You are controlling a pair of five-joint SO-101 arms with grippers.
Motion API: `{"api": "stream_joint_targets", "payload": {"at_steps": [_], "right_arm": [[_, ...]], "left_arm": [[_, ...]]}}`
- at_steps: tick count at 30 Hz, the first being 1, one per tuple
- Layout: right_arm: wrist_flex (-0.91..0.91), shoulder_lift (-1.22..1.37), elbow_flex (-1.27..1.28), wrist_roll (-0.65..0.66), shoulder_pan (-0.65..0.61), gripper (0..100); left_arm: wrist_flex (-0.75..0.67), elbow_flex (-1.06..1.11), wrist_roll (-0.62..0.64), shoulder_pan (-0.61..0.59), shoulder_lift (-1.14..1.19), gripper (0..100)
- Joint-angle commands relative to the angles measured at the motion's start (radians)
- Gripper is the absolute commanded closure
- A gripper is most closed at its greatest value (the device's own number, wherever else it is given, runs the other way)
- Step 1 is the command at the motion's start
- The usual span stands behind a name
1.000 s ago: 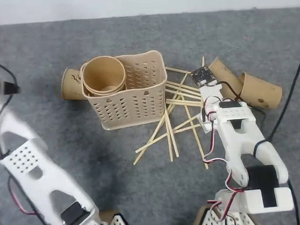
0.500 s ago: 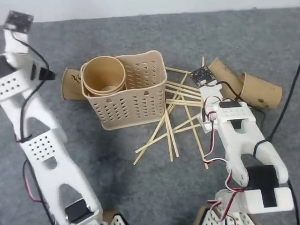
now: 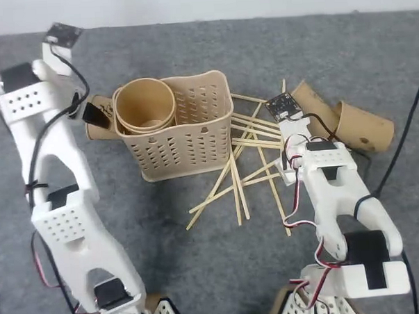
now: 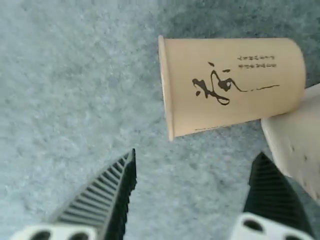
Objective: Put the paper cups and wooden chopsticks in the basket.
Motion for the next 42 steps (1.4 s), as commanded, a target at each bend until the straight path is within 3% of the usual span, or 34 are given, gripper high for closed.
{"api": "stream_joint_targets", "payload": {"at_steps": [1, 9, 23, 31, 42], "right_arm": [[-0.012, 0.001, 0.002, 0.011, -0.024, 94.3], [-0.01, 0.002, 0.002, 0.011, -0.024, 94.3], [-0.013, 0.002, 0.002, 0.011, -0.024, 94.3], [-0.013, 0.002, 0.002, 0.011, -0.024, 94.3], [-0.01, 0.002, 0.002, 0.011, -0.024, 94.3]], "left_arm": [[-0.041, -0.002, 0.043, 0.025, -0.032, 65], [-0.068, -0.082, 0.071, -0.008, 0.072, 65], [0.008, -0.142, 0.112, 0.173, 0.204, 65], [0.063, -0.286, 0.169, 0.186, 0.215, 65], [0.029, -0.18, 0.167, 0.232, 0.216, 92]]}}
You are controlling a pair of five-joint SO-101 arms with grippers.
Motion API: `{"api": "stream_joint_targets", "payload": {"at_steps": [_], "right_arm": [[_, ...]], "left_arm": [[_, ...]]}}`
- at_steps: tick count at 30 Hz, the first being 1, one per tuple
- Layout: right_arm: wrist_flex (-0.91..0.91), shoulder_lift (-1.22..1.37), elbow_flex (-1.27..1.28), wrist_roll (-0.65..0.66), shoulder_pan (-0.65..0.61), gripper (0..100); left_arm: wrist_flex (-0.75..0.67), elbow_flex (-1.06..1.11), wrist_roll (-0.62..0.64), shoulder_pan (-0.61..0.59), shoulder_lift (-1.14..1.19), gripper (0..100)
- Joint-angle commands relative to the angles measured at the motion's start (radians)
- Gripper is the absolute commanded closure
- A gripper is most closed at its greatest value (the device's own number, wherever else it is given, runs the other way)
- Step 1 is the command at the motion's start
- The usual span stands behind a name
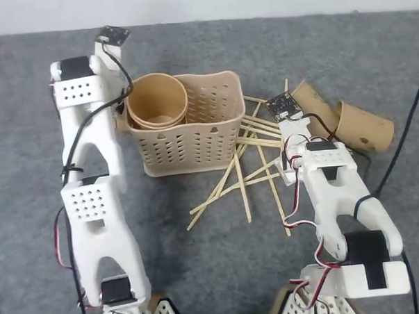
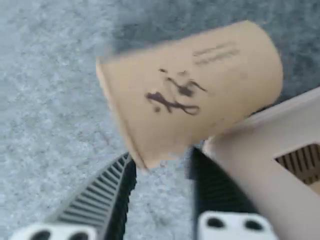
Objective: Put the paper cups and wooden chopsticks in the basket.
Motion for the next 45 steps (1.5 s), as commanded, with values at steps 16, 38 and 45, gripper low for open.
{"api": "stream_joint_targets", "payload": {"at_steps": [16, 38, 45], "right_arm": [[-0.012, 0.002, 0.002, 0.011, -0.024, 94.3], [-0.01, 0.002, 0.002, 0.011, -0.024, 94.3], [-0.012, 0.002, 0.002, 0.011, -0.024, 94.3]], "left_arm": [[-0.089, -0.036, 0.052, -0.018, -0.002, 96], [-0.209, -0.306, 0.124, -0.133, 0.199, 94], [-0.201, -0.395, 0.126, -0.061, 0.295, 99]]}}
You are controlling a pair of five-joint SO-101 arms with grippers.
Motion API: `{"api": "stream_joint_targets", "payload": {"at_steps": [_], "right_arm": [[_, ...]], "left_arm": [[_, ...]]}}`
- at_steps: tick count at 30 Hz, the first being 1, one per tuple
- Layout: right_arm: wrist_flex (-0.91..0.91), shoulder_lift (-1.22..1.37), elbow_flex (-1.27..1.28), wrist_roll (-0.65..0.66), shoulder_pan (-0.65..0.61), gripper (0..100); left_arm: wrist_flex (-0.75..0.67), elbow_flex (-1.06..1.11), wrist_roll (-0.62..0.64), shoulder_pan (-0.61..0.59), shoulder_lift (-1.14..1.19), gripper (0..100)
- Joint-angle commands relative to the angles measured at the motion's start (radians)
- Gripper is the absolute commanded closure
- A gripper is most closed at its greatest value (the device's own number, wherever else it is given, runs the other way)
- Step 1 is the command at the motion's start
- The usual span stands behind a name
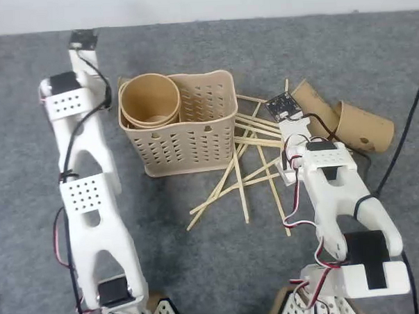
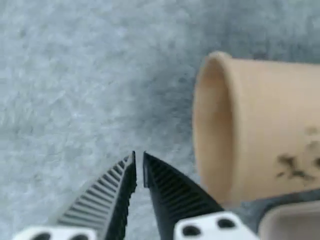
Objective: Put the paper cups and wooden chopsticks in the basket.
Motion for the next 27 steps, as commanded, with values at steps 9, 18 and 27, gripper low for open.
{"api": "stream_joint_targets", "payload": {"at_steps": [9, 18, 27], "right_arm": [[-0.012, 0.002, 0.002, 0.011, -0.024, 94.3], [-0.012, 0.004, 0.002, 0.011, -0.024, 94.3], [-0.013, 0.004, 0.002, 0.011, -0.024, 94.3]], "left_arm": [[0.02, -0.143, 0.069, 0.078, 0.02, 99], [0.023, -0.157, 0.123, 0.14, 0.009, 99], [0.16, -0.305, 0.126, 0.152, 0.002, 99]]}}
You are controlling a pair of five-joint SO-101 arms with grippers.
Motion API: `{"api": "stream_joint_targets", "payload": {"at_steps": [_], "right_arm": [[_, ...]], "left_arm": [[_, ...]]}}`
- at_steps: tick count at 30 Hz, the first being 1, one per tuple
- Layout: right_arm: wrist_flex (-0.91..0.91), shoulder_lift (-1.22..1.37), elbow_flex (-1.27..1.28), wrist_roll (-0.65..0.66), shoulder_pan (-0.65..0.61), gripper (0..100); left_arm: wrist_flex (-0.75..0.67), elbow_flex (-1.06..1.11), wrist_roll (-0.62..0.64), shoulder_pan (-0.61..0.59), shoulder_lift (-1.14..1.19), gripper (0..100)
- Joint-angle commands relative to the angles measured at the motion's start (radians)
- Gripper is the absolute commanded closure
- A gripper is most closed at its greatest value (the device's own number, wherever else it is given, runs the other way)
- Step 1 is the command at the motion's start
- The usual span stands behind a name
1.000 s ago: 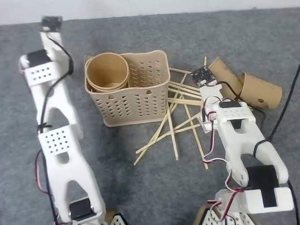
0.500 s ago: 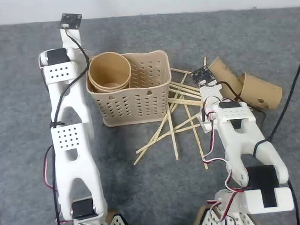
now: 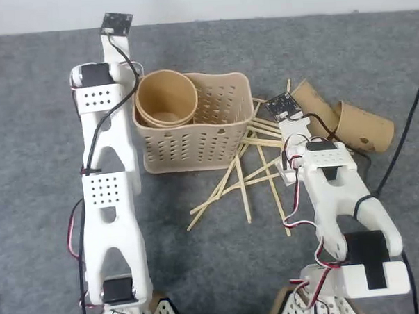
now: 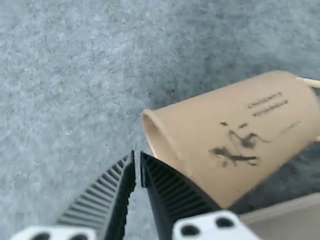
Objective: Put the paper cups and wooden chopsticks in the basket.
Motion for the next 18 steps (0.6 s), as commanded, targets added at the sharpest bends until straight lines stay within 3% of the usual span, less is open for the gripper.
{"api": "stream_joint_targets", "payload": {"at_steps": [1, 6, 10, 15, 18], "right_arm": [[-0.013, 0.004, 0.002, 0.011, -0.024, 94.3], [-0.013, 0.004, 0.002, 0.011, -0.024, 94.3], [-0.013, 0.004, 0.002, 0.011, -0.024, 94.3], [-0.013, 0.004, 0.002, 0.011, -0.024, 94.3], [-0.013, 0.004, 0.002, 0.011, -0.024, 94.3]], "left_arm": [[0.06, -0.102, 0.012, 0.014, -0.032, 99], [0.084, -0.137, 0.006, 0.002, -0.035, 99], [0.074, -0.14, 0.003, -0.109, -0.074, 99], [0.104, -0.133, -0.046, -0.242, -0.331, 98], [0.106, -0.091, -0.044, -0.261, -0.535, 91]]}}
